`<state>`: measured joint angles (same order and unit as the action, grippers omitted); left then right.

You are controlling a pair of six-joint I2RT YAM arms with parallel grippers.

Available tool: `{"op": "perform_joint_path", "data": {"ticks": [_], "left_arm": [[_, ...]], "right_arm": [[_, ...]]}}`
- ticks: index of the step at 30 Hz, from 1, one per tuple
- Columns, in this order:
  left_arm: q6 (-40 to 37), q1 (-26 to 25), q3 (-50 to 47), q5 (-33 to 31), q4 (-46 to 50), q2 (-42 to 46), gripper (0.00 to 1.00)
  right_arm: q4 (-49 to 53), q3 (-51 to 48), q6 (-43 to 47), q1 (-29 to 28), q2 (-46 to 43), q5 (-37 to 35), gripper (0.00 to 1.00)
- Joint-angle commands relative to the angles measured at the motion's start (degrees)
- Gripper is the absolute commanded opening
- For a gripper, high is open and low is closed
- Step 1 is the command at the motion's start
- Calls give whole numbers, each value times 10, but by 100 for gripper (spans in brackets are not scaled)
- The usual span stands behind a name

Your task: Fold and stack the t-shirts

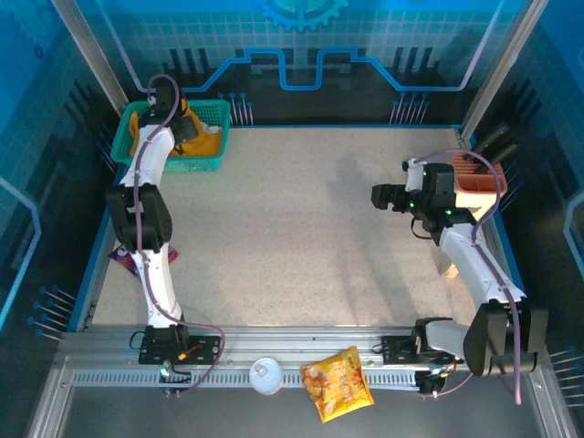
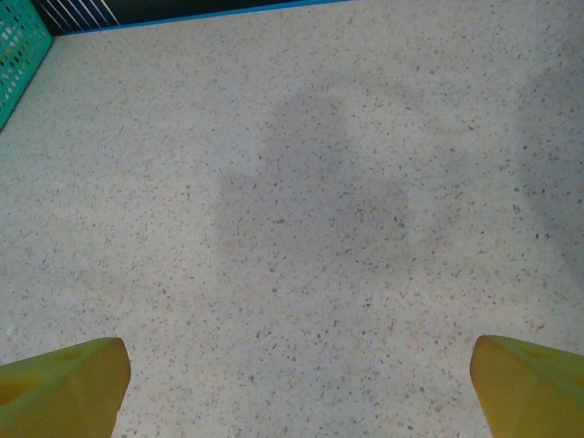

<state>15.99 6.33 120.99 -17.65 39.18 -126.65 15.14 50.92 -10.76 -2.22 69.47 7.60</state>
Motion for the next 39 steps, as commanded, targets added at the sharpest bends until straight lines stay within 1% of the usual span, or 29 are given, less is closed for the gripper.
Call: {"op": "perform_joint_path", "data": {"ticks": [1, 6, 10, 13, 15, 20, 21, 22, 24, 29, 33, 35, 39], "left_arm": [[-11, 7, 66, 18, 23, -43, 64], [-16, 10, 124, 22, 2, -105, 64], [-14, 15, 162, 9, -12, -148, 63], [-2, 24, 187, 9, -16, -176, 59], [4, 29, 196, 16, -22, -188, 54], [-11, 30, 198, 44, -54, -199, 35], [-16, 30, 199, 50, -58, -198, 29], [-20, 30, 200, 54, -60, -196, 21], [-26, 30, 199, 58, -62, -188, 1], [-39, 29, 188, 80, -61, -138, 0], [-36, 25, 126, 92, -80, -47, 0], [-24, 24, 94, 113, -88, 2, 0], [-7, 14, 72, 151, -62, 81, 0]], "right_arm": [[22, 15, -4, -1, 9, 8, 96], [27, 21, 2, -4, 26, 8, 95], [30, 23, 6, -10, 37, -6, 94], [29, 23, 8, -14, 43, -15, 93], [30, 26, 11, -18, 48, -19, 91], [31, 29, 10, -29, 52, -40, 85], [30, 29, 8, -31, 52, -43, 84], [28, 28, 6, -33, 52, -44, 83], [26, 28, 3, -38, 48, -46, 80], [31, 30, 0, -45, 26, -47, 77], [40, 24, -1, -47, -15, -49, 76], [44, 21, -2, -48, -37, -49, 75], [59, 16, -4, -48, -87, -61, 75]]}}
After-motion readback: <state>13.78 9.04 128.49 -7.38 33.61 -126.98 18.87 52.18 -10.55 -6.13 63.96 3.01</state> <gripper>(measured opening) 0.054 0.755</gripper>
